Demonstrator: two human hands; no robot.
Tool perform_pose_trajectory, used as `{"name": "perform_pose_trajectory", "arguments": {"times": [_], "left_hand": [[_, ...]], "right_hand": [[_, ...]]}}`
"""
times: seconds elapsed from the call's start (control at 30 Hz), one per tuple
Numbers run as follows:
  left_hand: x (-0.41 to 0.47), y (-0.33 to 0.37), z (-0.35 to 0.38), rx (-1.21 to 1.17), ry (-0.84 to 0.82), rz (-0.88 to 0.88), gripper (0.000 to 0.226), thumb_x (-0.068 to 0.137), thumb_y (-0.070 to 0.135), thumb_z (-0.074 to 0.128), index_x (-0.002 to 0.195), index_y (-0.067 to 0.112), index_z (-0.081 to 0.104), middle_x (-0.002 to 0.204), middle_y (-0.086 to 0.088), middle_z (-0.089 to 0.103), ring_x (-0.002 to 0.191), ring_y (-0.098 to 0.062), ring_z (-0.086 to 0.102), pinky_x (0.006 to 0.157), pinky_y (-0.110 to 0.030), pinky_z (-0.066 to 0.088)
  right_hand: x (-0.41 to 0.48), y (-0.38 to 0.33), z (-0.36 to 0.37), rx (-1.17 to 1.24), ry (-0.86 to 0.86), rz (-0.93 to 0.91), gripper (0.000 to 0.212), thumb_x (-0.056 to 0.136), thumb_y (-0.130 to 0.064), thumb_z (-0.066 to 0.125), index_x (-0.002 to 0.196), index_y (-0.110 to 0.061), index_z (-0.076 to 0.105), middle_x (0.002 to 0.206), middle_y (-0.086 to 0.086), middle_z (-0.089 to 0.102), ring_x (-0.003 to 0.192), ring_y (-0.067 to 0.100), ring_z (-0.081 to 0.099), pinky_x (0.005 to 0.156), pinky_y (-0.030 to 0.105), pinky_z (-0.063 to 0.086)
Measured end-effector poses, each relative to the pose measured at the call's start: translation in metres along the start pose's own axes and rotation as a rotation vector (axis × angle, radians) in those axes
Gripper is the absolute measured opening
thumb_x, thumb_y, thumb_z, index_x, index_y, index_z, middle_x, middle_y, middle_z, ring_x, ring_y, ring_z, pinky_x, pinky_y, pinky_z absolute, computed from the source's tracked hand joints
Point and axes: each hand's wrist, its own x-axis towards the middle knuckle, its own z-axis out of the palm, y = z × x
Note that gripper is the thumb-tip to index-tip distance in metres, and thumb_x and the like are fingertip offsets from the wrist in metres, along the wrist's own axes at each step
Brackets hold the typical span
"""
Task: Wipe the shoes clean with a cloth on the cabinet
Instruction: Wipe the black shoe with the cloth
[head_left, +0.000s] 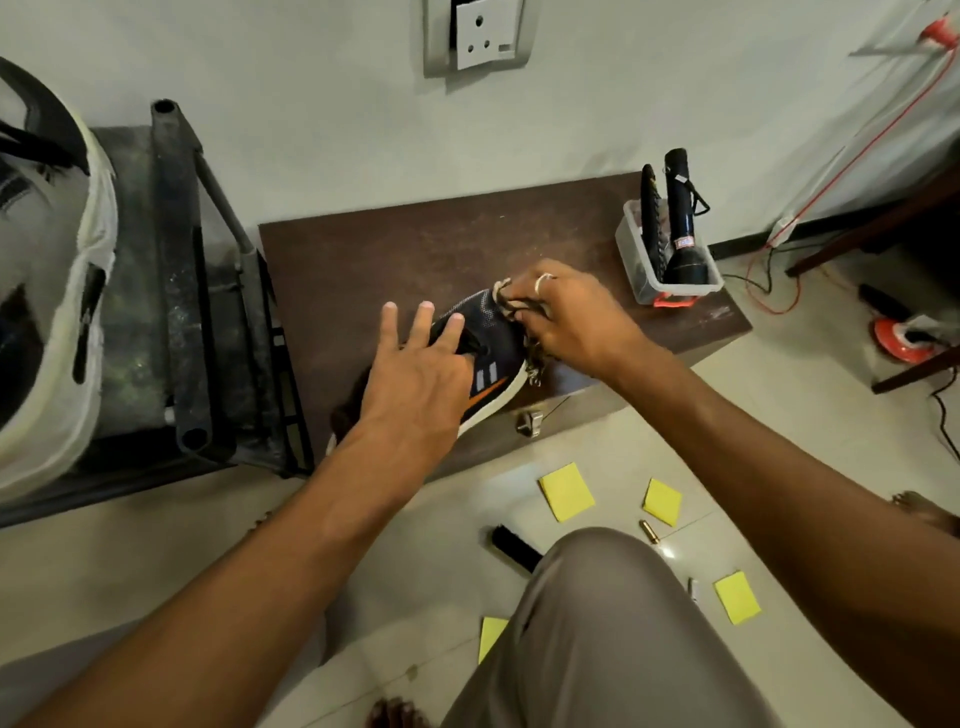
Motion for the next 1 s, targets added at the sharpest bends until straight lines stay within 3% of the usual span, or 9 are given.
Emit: {"name": "perform_pose_trajectory", "arguments": {"times": [0.13, 0.23, 0.4, 0.47, 0.53, 0.57, 0.7, 0.9, 1.0], "left_hand": [[-0.001, 0.010, 0.006, 0.024, 0.012, -0.023, 0.054, 0.096, 0.017, 0.061, 0.147, 0.023, 0.047, 0.171, -0.007, 0.006, 0.156, -0.037, -0.004, 0.122, -0.065, -0.001], [-0.001, 0.011, 0.015, -0.030, 0.064, -0.021, 0.054, 0.099, 0.013, 0.054, 0.151, 0.015, 0.040, 0.171, -0.009, 0.005, 0.157, -0.032, -0.002, 0.126, -0.055, 0.001], [0.002, -0.005, 0.023, -0.222, 0.121, 0.011, 0.043, 0.108, 0.028, 0.041, 0.150, 0.018, 0.046, 0.170, -0.004, 0.013, 0.157, -0.024, 0.005, 0.125, -0.043, 0.004], [0.004, -0.006, 0.023, -0.252, 0.105, 0.017, 0.045, 0.109, 0.034, 0.040, 0.151, 0.018, 0.045, 0.170, -0.004, 0.012, 0.157, -0.024, 0.005, 0.125, -0.042, 0.003], [0.004, -0.005, 0.025, -0.242, 0.112, 0.011, 0.045, 0.108, 0.035, 0.042, 0.150, 0.018, 0.047, 0.170, -0.004, 0.013, 0.157, -0.024, 0.006, 0.125, -0.043, 0.004], [0.004, -0.004, 0.024, -0.231, 0.118, 0.010, 0.045, 0.108, 0.035, 0.043, 0.149, 0.018, 0.048, 0.170, -0.004, 0.014, 0.157, -0.025, 0.006, 0.125, -0.043, 0.005], [0.004, -0.002, 0.023, -0.238, 0.125, 0.005, 0.044, 0.108, 0.033, 0.043, 0.149, 0.017, 0.048, 0.170, -0.004, 0.014, 0.156, -0.025, 0.006, 0.125, -0.042, 0.003], [0.005, -0.006, 0.026, -0.236, 0.104, 0.015, 0.044, 0.109, 0.034, 0.039, 0.151, 0.019, 0.045, 0.171, -0.002, 0.010, 0.157, -0.024, 0.004, 0.124, -0.041, 0.003], [0.004, -0.007, 0.023, -0.246, 0.106, 0.020, 0.044, 0.109, 0.033, 0.040, 0.150, 0.020, 0.046, 0.170, -0.003, 0.012, 0.157, -0.025, 0.006, 0.124, -0.041, 0.004]], "right_hand": [[-0.005, -0.011, 0.019, -0.145, -0.032, -0.031, 0.026, 0.100, -0.016, 0.061, 0.124, -0.014, 0.070, 0.121, 0.004, 0.058, 0.101, 0.025, 0.063, 0.086, 0.034, 0.054], [-0.015, -0.020, 0.024, -0.142, -0.115, -0.037, 0.022, 0.097, -0.012, 0.064, 0.117, -0.015, 0.073, 0.118, 0.006, 0.063, 0.099, 0.027, 0.066, 0.085, 0.035, 0.058], [-0.014, -0.017, 0.001, 0.166, -0.382, 0.091, 0.016, 0.097, -0.016, 0.067, 0.107, -0.023, 0.077, 0.100, -0.009, 0.073, 0.093, 0.009, 0.066, 0.077, 0.014, 0.049], [-0.006, -0.014, -0.005, 0.188, -0.231, 0.097, 0.015, 0.099, -0.016, 0.064, 0.108, -0.021, 0.075, 0.097, -0.013, 0.067, 0.092, 0.006, 0.064, 0.074, 0.011, 0.045], [0.000, -0.009, 0.005, 0.014, 0.000, 0.019, 0.022, 0.099, -0.014, 0.062, 0.118, -0.017, 0.073, 0.110, -0.003, 0.065, 0.100, 0.015, 0.062, 0.083, 0.023, 0.050], [-0.001, -0.010, 0.013, -0.084, 0.022, -0.004, 0.025, 0.099, -0.013, 0.061, 0.122, -0.016, 0.071, 0.114, 0.001, 0.063, 0.103, 0.019, 0.060, 0.086, 0.030, 0.053], [-0.008, -0.021, 0.029, -0.231, -0.063, -0.044, 0.023, 0.096, -0.010, 0.064, 0.118, -0.014, 0.072, 0.114, 0.007, 0.062, 0.101, 0.025, 0.063, 0.081, 0.034, 0.055], [0.006, -0.022, -0.007, -0.043, -0.417, 0.060, 0.021, 0.096, -0.014, 0.065, 0.111, -0.021, 0.078, 0.108, 0.001, 0.074, 0.098, 0.019, 0.068, 0.086, 0.027, 0.056], [0.015, -0.019, -0.003, -0.012, -0.132, 0.038, 0.017, 0.098, -0.015, 0.064, 0.111, -0.016, 0.075, 0.104, -0.006, 0.065, 0.092, 0.012, 0.061, 0.073, 0.019, 0.046]]}}
